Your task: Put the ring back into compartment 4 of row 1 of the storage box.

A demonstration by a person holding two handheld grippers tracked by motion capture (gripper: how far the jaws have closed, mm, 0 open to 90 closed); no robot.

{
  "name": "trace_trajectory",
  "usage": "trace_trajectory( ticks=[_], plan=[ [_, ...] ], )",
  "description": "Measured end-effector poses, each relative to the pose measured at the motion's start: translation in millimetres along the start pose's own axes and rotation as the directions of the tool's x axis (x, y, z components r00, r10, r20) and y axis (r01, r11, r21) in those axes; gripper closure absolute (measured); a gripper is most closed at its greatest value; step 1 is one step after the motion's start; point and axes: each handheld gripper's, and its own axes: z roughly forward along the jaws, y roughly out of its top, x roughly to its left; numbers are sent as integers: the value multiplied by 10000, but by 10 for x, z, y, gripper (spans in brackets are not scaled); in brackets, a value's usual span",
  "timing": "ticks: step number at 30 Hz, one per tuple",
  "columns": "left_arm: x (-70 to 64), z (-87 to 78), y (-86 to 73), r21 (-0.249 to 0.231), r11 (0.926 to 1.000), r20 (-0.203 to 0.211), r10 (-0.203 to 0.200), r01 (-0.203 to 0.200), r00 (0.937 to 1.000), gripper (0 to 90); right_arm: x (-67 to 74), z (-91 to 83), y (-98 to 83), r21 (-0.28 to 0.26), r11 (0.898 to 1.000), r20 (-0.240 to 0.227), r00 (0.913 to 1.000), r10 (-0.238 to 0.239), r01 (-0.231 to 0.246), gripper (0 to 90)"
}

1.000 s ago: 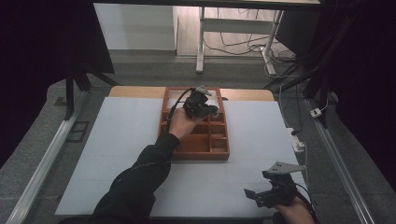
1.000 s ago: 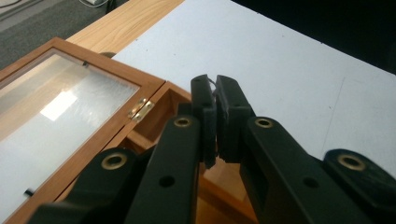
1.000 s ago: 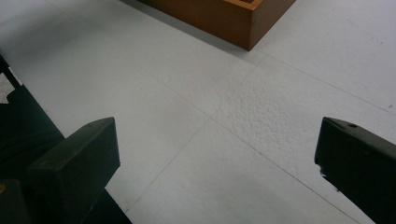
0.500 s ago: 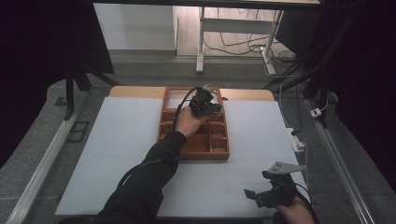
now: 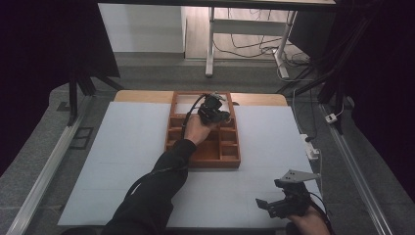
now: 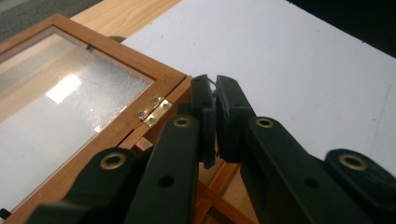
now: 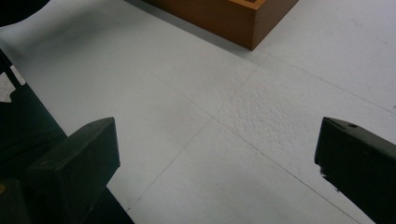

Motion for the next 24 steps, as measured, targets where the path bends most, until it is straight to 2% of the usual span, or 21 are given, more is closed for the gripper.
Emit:
trace_trajectory(
  ticks=[15,24],
  plan=[
    [32,207,-102,650,9975,-74,-277,282,9996,856,1,2,0,15,10000,-52,10000,-64,64,0],
    [25,293,-139,1020,9945,-133,-230,242,9996,850,0,2,0,22,10000,-79,9999,-77,77,0]
  ],
)
